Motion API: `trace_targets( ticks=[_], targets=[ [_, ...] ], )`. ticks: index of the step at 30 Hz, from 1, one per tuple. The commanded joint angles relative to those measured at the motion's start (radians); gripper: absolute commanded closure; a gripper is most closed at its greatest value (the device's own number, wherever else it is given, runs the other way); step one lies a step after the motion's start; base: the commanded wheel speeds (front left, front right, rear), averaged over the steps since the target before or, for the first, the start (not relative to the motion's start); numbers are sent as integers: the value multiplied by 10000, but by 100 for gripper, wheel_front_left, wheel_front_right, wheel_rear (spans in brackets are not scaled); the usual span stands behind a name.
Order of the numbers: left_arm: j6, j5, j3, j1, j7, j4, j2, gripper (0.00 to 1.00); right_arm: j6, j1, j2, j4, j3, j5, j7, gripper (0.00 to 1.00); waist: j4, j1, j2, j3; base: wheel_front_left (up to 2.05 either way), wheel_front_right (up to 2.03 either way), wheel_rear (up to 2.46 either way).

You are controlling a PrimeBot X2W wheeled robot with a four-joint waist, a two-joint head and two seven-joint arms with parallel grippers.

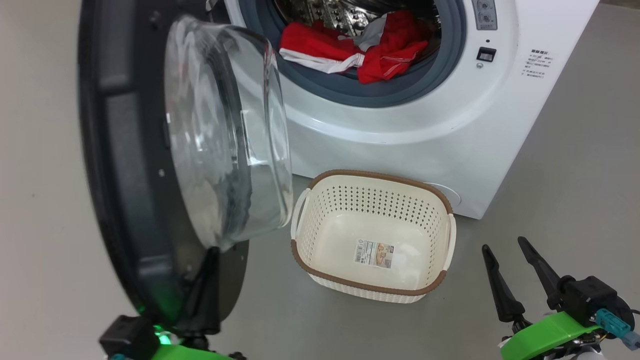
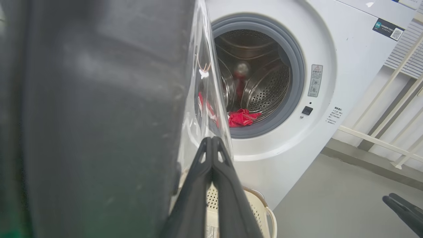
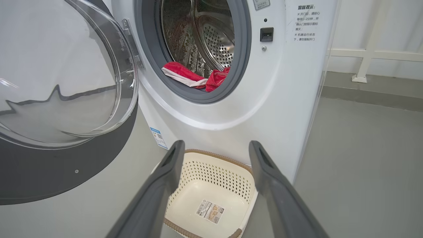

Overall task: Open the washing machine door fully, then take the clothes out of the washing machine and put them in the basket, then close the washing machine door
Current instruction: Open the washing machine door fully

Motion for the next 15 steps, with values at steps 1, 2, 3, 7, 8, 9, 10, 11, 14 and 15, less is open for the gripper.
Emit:
trace_targets(
  ticks=[1, 2, 3, 7, 8, 9, 10, 11, 14, 15],
  targets=[
    [121, 105, 611, -43, -61, -220, 116, 100, 63, -211, -97, -253, 295, 53, -90, 0, -1, 0, 0, -13, 0, 0, 0],
    [133, 141, 763, -12, -61, -231, 116, 100, 63, -207, -96, -249, 304, 57, -90, 0, -2, 0, 0, -24, 0, 0, 0],
    [146, 168, 922, 15, -61, -247, 116, 100, 63, -203, -95, -247, 314, 60, -90, 0, -4, 0, 0, -35, 0, 0, 0],
    [177, 281, 1556, 78, -61, -315, 116, 100, 63, -194, -86, -250, 335, 61, -90, 0, -24, 0, 0, -53, 0, 0, 0],
    [173, 324, 1711, 78, -61, -323, 116, 100, 63, -193, -84, -254, 343, 59, -90, 0, -29, 0, 0, -50, 0, 0, 0],
    [165, 376, 1860, 72, -61, -321, 116, 100, 63, -192, -84, -258, 349, 58, -90, 0, -33, 0, 0, -51, 0, 0, 0],
    [152, 426, 2008, 61, -61, -315, 116, 100, 63, -191, -83, -260, 353, 57, -90, 0, -39, 0, 0, -52, 0, 0, 0],
    [139, 472, 2169, 45, -61, -312, 116, 100, 63, -190, -81, -262, 360, 55, -90, 0, -47, 0, 0, -48, 0, 0, 0],
    [90, 600, 2666, -34, -61, -255, 116, 100, 63, -190, -84, -265, 364, 50, -90, 0, -56, 0, 0, -34, 0, 0, 0],
    [70, 647, 2821, -67, -61, -215, 116, 100, 63, -191, -85, -265, 358, 53, -90, 0, -55, 0, 0, -29, 0, 0, 0]
  ],
)
